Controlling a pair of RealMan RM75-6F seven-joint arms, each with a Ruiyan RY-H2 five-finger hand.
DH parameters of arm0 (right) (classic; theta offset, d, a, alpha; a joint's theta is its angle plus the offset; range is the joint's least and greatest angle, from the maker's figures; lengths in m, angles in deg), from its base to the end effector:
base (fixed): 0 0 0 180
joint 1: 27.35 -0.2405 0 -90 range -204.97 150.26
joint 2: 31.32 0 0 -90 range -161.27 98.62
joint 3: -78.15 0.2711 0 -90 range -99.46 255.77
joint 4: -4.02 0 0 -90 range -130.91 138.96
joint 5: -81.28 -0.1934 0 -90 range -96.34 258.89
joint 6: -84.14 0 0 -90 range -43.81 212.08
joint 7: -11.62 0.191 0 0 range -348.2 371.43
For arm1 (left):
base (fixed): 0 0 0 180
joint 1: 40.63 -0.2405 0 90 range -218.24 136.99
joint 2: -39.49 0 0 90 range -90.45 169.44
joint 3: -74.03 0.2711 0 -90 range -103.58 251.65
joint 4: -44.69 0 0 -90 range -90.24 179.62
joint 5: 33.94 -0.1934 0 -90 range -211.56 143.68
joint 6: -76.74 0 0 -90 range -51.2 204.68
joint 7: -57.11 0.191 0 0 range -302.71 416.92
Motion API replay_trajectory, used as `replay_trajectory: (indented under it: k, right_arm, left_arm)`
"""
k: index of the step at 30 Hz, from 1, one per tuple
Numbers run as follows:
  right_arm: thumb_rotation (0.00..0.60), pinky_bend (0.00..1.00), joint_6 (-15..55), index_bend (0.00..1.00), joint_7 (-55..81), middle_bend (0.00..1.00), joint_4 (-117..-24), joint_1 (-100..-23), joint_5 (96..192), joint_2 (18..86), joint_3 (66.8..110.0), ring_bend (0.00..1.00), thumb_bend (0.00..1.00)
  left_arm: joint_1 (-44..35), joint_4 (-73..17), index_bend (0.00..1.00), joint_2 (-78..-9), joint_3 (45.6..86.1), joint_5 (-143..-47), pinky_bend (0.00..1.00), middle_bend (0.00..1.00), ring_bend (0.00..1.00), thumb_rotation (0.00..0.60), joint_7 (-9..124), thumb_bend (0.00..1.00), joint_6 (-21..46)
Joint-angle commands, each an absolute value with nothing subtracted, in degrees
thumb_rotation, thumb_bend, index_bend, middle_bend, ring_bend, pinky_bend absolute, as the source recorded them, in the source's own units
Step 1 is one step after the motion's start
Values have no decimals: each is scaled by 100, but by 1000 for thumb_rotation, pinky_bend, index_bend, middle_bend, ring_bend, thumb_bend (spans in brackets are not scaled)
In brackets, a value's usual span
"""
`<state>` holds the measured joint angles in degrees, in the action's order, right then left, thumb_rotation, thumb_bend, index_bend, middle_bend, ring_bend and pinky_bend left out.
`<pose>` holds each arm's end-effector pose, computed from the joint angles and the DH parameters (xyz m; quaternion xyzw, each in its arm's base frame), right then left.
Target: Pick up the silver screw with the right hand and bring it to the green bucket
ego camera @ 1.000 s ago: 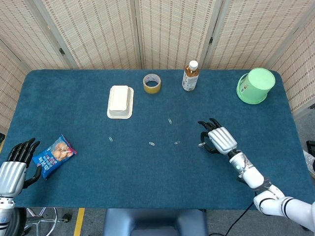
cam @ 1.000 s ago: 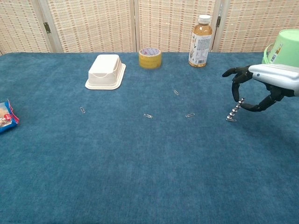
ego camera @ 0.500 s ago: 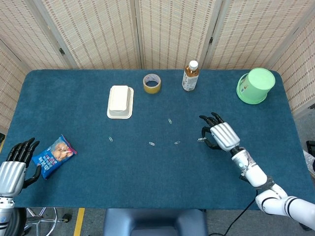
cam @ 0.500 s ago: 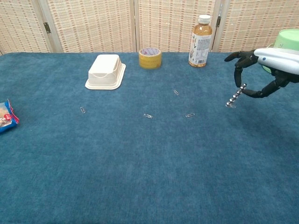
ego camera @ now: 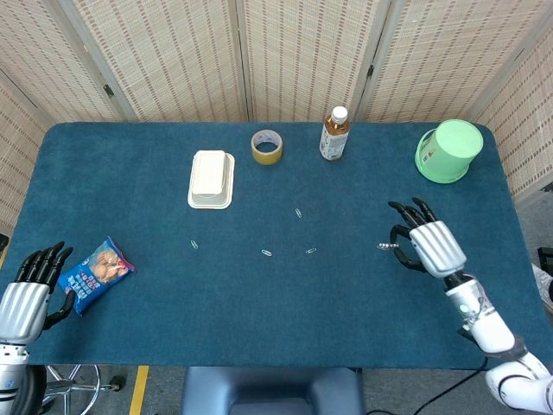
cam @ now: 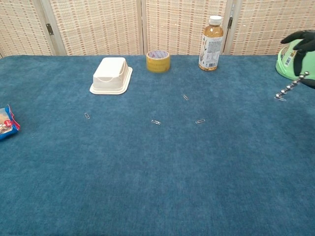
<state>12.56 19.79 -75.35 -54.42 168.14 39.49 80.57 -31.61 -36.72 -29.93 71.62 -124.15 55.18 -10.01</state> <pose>-0.2587 -0.3470 0.1218 0.6995 -0.3403 0.4194 0.4680 -0.3143 0.2514 0.1648 -0.6330 -0.3245 -0.4093 0.5714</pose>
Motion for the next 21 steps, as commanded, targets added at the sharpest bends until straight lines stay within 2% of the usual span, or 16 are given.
replay_trajectory:
  k: [1, 9, 21]
  right_arm:
    - [600, 0, 912, 616, 1986, 122, -7678, -5056, 16917, 3701, 7816, 157, 423]
    - [600, 0, 1070, 616, 2141, 122, -7321, -4811, 16896, 3892, 7627, 159, 425]
    - [600, 0, 1621, 616, 2426, 122, -6588, -5017, 16881, 4530, 7722, 158, 424]
  left_arm:
    - [-3153, -3691, 72, -3005, 7167, -12439, 126, 66, 101, 600, 5555, 524, -1008]
    - [-3119, -3720, 73, -3047, 7196, -12487, 126, 66, 101, 600, 5641, 525, -965]
    - [-3116, -3697, 72, -3032, 7205, -12455, 126, 66, 101, 600, 5585, 523, -933]
